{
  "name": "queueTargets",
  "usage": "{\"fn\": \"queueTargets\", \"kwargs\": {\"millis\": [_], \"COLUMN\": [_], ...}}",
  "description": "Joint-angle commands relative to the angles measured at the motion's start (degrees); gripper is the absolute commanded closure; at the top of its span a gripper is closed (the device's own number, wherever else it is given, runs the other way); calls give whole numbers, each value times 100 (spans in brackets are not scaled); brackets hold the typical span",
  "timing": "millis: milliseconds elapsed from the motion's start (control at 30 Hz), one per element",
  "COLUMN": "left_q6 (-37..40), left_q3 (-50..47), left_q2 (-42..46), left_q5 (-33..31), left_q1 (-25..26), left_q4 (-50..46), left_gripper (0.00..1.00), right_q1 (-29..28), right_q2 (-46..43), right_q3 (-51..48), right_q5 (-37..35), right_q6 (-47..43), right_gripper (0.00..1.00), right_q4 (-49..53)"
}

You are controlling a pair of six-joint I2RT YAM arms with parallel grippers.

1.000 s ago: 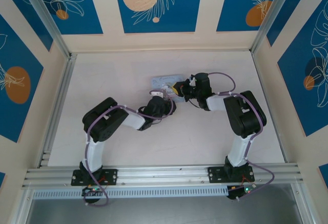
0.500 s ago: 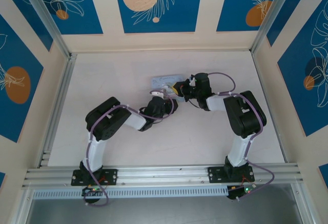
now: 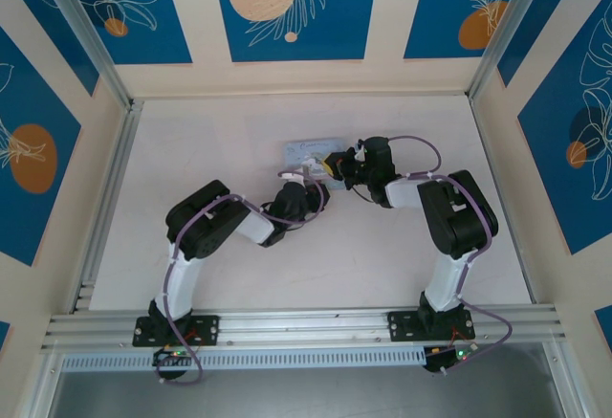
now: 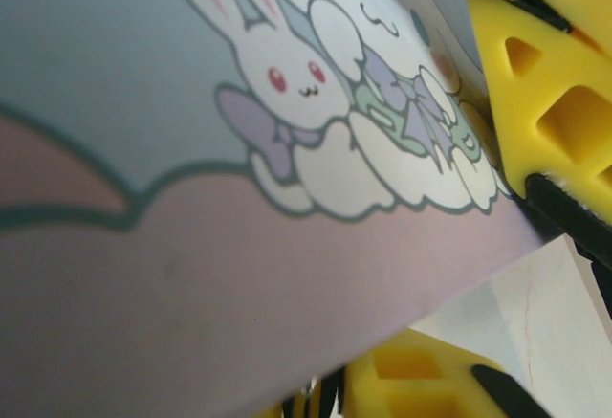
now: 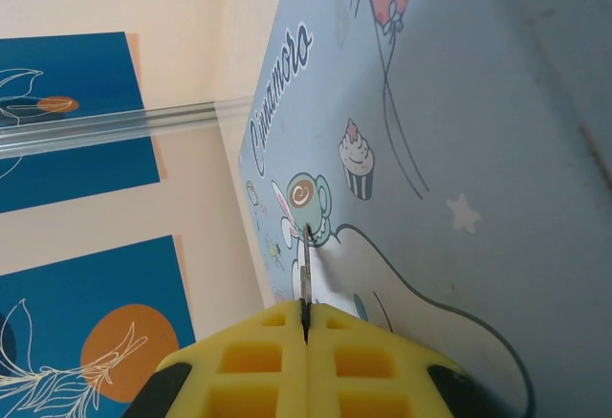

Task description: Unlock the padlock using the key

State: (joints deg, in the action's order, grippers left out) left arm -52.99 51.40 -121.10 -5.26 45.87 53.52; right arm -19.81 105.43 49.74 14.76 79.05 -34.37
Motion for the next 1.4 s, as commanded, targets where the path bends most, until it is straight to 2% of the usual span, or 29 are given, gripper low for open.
{"fn": "queueTargets", "kwargs": {"millis": [0,300,633,933,1133,1367], "left_q6": [-122,-264,-413,-489,-318,-636], "left_q3": [-172,-218,-2,275,489,460], "left_q2": [-149,209,1057,1620,1928,1893], "left_q5": [-20,188,1388,2404,2797,3124], "left_q1": [-34,-48,-396,-736,-824,-874], "left_q4": [-333,-675,-2168,-2998,-3563,-3206], "left_gripper": [86,100,100,100,100,100], "right_q1": [-67,-32,232,325,391,348], "right_q2": [22,-66,-1255,-2471,-2825,-3572], "right_q3": [-134,-68,-418,-1675,-2720,-3618], "right_q5": [-1,109,439,1034,1501,1060], "right_q6": [48,62,-309,-552,-337,-31], "right_gripper": [100,100,100,100,100,100], "right_q4": [439,414,786,736,-196,-455]}}
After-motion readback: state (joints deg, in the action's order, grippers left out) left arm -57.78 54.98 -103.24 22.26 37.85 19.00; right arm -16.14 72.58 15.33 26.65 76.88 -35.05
